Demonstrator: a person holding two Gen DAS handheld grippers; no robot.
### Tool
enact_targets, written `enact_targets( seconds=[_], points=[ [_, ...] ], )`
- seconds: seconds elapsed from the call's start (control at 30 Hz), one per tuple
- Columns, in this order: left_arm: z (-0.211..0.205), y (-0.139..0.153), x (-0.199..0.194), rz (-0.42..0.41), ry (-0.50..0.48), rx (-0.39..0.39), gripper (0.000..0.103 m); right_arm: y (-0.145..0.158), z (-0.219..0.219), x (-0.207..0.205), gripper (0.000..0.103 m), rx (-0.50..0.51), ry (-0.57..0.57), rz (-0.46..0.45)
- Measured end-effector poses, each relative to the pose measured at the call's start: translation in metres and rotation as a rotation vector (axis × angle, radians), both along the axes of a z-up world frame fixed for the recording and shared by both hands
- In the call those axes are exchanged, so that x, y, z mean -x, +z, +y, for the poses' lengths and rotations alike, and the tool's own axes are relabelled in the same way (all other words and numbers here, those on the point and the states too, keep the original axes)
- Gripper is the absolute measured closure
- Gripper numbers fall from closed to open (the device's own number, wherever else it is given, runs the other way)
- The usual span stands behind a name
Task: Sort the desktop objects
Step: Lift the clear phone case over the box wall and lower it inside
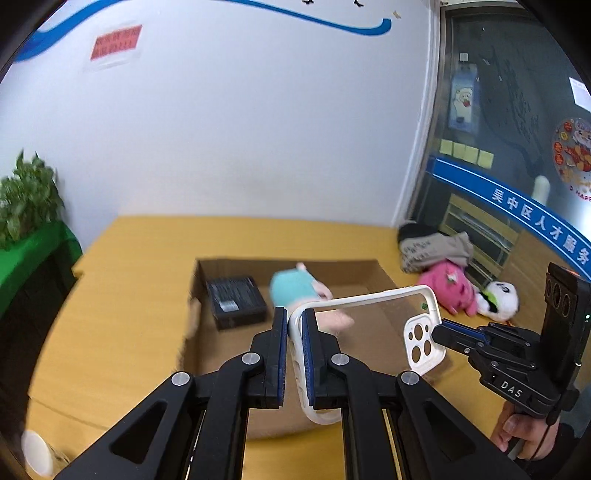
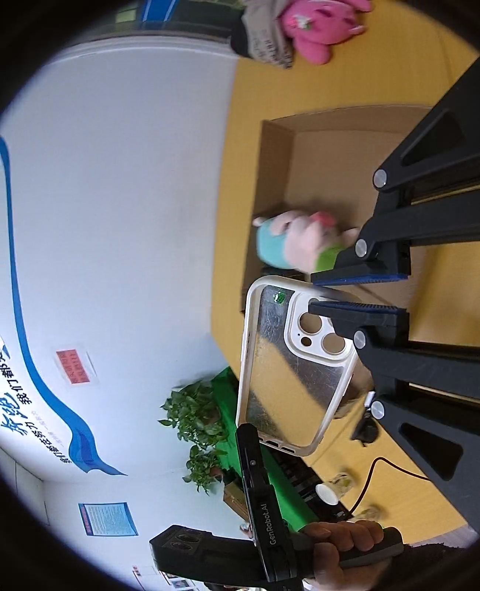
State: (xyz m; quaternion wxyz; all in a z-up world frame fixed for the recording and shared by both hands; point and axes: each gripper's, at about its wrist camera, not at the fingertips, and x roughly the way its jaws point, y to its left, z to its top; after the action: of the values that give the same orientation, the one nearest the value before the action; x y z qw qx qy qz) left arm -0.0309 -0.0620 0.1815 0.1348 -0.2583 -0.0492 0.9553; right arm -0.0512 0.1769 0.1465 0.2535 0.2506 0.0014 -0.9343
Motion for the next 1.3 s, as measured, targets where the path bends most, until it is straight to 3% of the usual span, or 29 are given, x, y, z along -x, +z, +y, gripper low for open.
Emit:
enact_targets(
  seconds=[0.2, 0.4, 0.93, 1.3],
  points=[
    [-0.019, 0.019, 0.025, 0.019, 0.02, 0.019, 0.097, 0.013, -0.022, 0.035, 0.095, 0.031, 0.027, -0.011],
    [-0.031, 0.012, 0.044, -0.005, 0.035, 0.02, 0.097, 0.008, -0.034, 0.057, 0.095, 0.037, 0.04, -0.043],
    [-0.021, -0.06, 0.1, -0.177, 0.025, 0.055, 0.097, -0.058, -0.032, 0.094, 0.095, 0.015, -0.005, -0.207],
    [-0.019, -0.128, 0.127, -0.364, 0.062, 0.167, 0.097, -0.127, -0.053, 0.117, 0.094, -0.004, 0.008, -0.395]
  ],
)
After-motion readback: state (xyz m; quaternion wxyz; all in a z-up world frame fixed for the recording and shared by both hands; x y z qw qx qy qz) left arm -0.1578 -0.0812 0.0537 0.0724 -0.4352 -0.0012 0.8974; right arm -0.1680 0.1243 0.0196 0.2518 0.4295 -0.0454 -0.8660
